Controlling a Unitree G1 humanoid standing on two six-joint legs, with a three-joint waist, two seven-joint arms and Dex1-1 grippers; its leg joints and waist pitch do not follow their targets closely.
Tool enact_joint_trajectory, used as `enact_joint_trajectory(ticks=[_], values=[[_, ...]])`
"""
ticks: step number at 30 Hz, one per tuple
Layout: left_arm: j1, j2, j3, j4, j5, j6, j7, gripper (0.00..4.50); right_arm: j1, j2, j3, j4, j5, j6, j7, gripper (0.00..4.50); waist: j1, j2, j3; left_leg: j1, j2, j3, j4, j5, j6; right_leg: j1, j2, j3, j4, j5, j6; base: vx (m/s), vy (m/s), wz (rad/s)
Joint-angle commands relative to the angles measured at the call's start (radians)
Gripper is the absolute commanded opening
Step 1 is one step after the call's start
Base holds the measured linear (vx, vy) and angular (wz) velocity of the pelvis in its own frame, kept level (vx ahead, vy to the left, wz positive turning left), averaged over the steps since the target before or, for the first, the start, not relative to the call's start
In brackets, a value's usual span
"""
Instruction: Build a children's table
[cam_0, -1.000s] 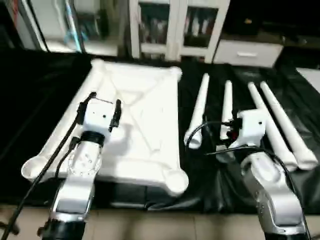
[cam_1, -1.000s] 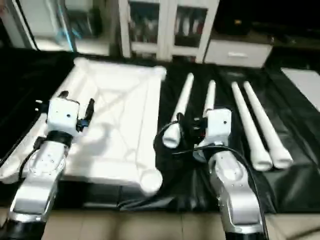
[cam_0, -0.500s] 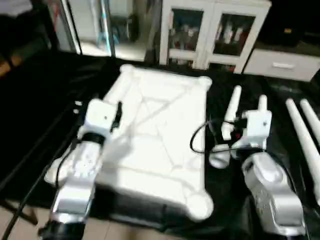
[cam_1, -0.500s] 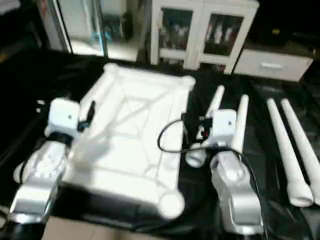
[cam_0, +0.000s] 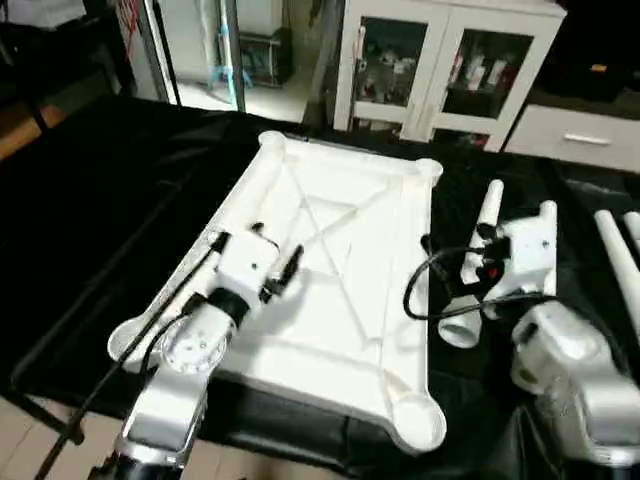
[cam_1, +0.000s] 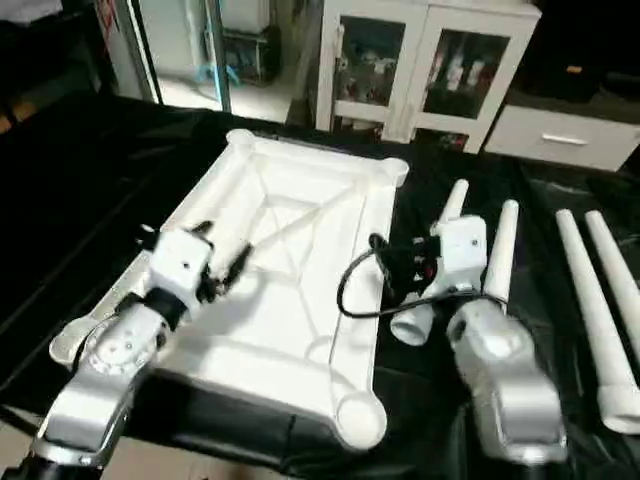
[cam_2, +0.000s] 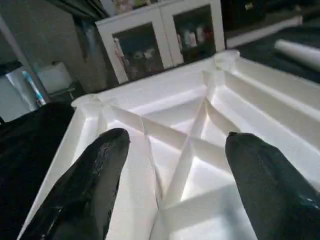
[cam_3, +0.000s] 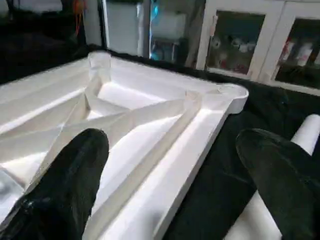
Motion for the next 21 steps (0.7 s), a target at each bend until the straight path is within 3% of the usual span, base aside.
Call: enact_joint_trajectory(ticks=[1, 2, 3, 5, 6, 7, 8, 10, 11, 12, 13, 14, 15, 16, 17, 18, 19, 20, 21], values=[[-0.024, 0.031, 0.026, 0.066, 0.021, 0.006, -0.002, 3.53, -0.055, 0.001, 0.023, 0.068, -0.018, 0.085, -0.016, 4.50, -0.002, -0.009, -0.038, 0.002, 0.072, -0.019, -0.104, -0.157, 0.020, 0.038, -0.085, 0.054, -0.084, -0.204, -0.198, 0.000, 0.000, 0.00], [-0.032, 0.048, 0.036, 0.082, 0.022, 0.005, -0.013, 3.53, -0.078, 0.008, 0.028, 0.093, -0.015, 0.103, -0.018, 4.50, -0.008, -0.006, -0.041, -0.004, 0.068, -0.020, -0.105, -0.140, 0.013, 0.039, -0.084, 0.052, -0.082, -0.226, -0.181, 0.000, 0.000, 0.00], [-0.038, 0.065, 0.043, 0.092, 0.009, 0.001, -0.040, 3.53, -0.099, 0.015, 0.035, 0.113, -0.013, 0.124, -0.020, 4.50, -0.009, -0.013, -0.042, -0.004, 0.069, -0.018, -0.105, -0.137, 0.013, 0.039, -0.085, 0.052, -0.085, -0.227, -0.175, 0.000, 0.000, 0.00], [-0.041, 0.088, 0.049, 0.094, -0.024, -0.017, -0.095, 3.53, -0.121, 0.018, 0.046, 0.133, -0.015, 0.146, -0.023, 4.50, -0.008, -0.007, -0.043, -0.002, 0.072, -0.016, -0.106, -0.117, 0.008, 0.034, -0.086, 0.052, -0.083, -0.206, -0.178, 0.000, 0.000, 0.00], [-0.043, 0.111, 0.050, 0.082, -0.090, -0.040, -0.194, 3.53, -0.139, 0.019, 0.048, 0.145, -0.006, 0.167, -0.020, 4.50, 0.000, -0.024, -0.046, -0.003, 0.074, -0.015, -0.109, -0.085, 0.019, 0.034, -0.091, 0.051, -0.076, -0.192, -0.185, 0.000, 0.000, 0.00], [-0.046, 0.124, 0.050, 0.074, -0.132, -0.051, -0.255, 3.53, -0.150, 0.017, 0.046, 0.150, 0.004, 0.181, -0.016, 4.50, 0.000, -0.024, -0.046, -0.003, 0.074, -0.015, -0.109, -0.085, 0.019, 0.034, -0.091, 0.051, -0.076, -0.192, -0.185, 0.000, 0.000, 0.00], [-0.055, 0.151, 0.054, 0.052, -0.251, -0.068, -0.419, 3.53, -0.170, 0.004, 0.043, 0.155, 0.032, 0.186, 0.027, 4.50, 0.001, -0.039, -0.048, 0.001, 0.074, -0.008, -0.107, -0.056, 0.025, 0.030, -0.090, 0.050, -0.074, -0.157, -0.194, 0.000, 0.000, 0.00], [-0.082, 0.205, 0.040, 0.036, -0.314, -0.015, -0.554, 3.53, -0.175, -0.045, 0.054, 0.140, 0.041, 0.133, 0.117, 4.50, 0.011, -0.033, -0.055, 0.005, 0.075, -0.002, -0.104, 0.012, 0.033, 0.029, -0.088, 0.048, -0.057, -0.049, -0.210, 0.000, 0.000, 0.00], [-0.082, 0.205, 0.040, 0.036, -0.314, -0.015, -0.554, 3.82, -0.175, -0.045, 0.054, 0.140, 0.041, 0.133, 0.117, 4.50, 0.016, -0.033, -0.056, 0.008, 0.076, 0.004, -0.100, 0.073, 0.046, 0.022, -0.079, 0.044, -0.048, 0.048, -0.218, 0.000, 0.000, 0.00], [-0.128, 0.254, 0.005, 0.047, -0.332, 0.022, -0.661, 3.88, -0.153, -0.125, 0.057, 0.094, 0.061, 0.078, 0.239, 4.50, 0.023, -0.028, -0.052, 0.008, 0.077, 0.010, -0.099, 0.075, 0.059, 0.022, -0.079, 0.045, -0.045, 0.091, -0.229, 0.000, 0.000, 0.00], [-0.133, 0.257, 0.001, 0.049, -0.332, 0.024, -0.670, 3.88, -0.150, -0.133, 0.057, 0.088, 0.064, 0.074, 0.252, 4.50, 0.023, -0.028, -0.052, 0.008, 0.077, 0.010, -0.099, 0.075, 0.059, 0.022, -0.079, 0.045, -0.045, 0.091, -0.229, 0.000, 0.000, 0.00], [-0.142, 0.263, -0.005, 0.054, -0.333, 0.027, -0.684, 3.92, -0.146, -0.147, 0.056, 0.079, 0.071, 0.069, 0.274, 4.50, 0.027, -0.036, -0.051, 0.008, 0.079, 0.014, -0.100, 0.051, 0.064, 0.027, -0.080, 0.047, -0.048, 0.082, -0.230, 0.000, 0.000, 0.00], [-0.163, 0.281, -0.031, 0.063, -0.335, 0.040, -0.744, 4.01, -0.121, -0.197, 0.052, 0.032, 0.090, 0.046, 0.349, 4.50, 0.034, -0.024, -0.046, 0.004, 0.081, 0.013, -0.103, 0.028, 0.057, 0.031, -0.085, 0.050, -0.050, 0.058, -0.229, 0.000, 0.000, 0.00], [-0.174, 0.291, -0.046, 0.069, -0.333, 0.041, -0.774, 4.15, -0.107, -0.224, 0.051, 0.004, 0.100, 0.038, 0.389, 4.50, 0.039, -0.020, -0.048, 0.009, 0.086, 0.015, -0.103, -0.002, 0.049, 0.029, -0.086, 0.052, -0.053, 0.040, -0.227, 0.000, 0.000, 0.00], [-0.187, 0.305, -0.067, 0.080, -0.326, 0.032, -0.808, 4.27, -0.089, -0.257, 0.051, -0.029, 0.113, 0.034, 0.438, 4.50, 0.040, -0.031, -0.048, 0.005, 0.086, 0.014, -0.104, -0.012, 0.049, 0.036, -0.085, 0.053, -0.054, 0.035, -0.224, 0.000, 0.000, 0.00], [-0.195, 0.310, -0.079, 0.091, -0.313, 0.024, -0.816, 4.33, -0.078, -0.276, 0.048, -0.049, 0.130, 0.051, 0.465, 4.50, 0.040, -0.016, -0.047, 0.005, 0.087, 0.013, -0.105, -0.018, 0.044, 0.033, -0.088, 0.054, -0.052, 0.032, -0.228, 0.000, 0.000, 0.00], [-0.213, 0.316, -0.106, 0.118, -0.289, 0.012, -0.843, 4.35, -0.048, -0.323, 0.041, -0.101, 0.175, 0.088, 0.532, 4.50, 0.035, -0.023, -0.044, 0.002, 0.086, 0.016, -0.108, -0.033, 0.044, 0.034, -0.086, 0.054, -0.059, 0.012, -0.229, 0.000, 0.000, 0.00], [-0.229, 0.324, -0.131, 0.143, -0.276, 0.006, -0.877, 4.41, -0.020, -0.367, 0.036, -0.146, 0.213, 0.123, 0.590, 4.50, 0.040, -0.009, -0.045, 0.006, 0.087, 0.013, -0.106, -0.063, 0.044, 0.039, -0.086, 0.056, -0.062, -0.021, -0.220, 0.000, 0.000, 0.00], [-0.247, 0.332, -0.161, 0.168, -0.260, -0.005, -0.916, 4.46, 0.010, -0.413, 0.037, -0.189, 0.240, 0.149, 0.641, 4.50, 0.041, -0.019, -0.043, 0.010, 0.090, 0.015, -0.107, -0.080, 0.051, 0.037, -0.086, 0.057, -0.068, -0.044, -0.216, 0.000, 0.000, 0.00]])
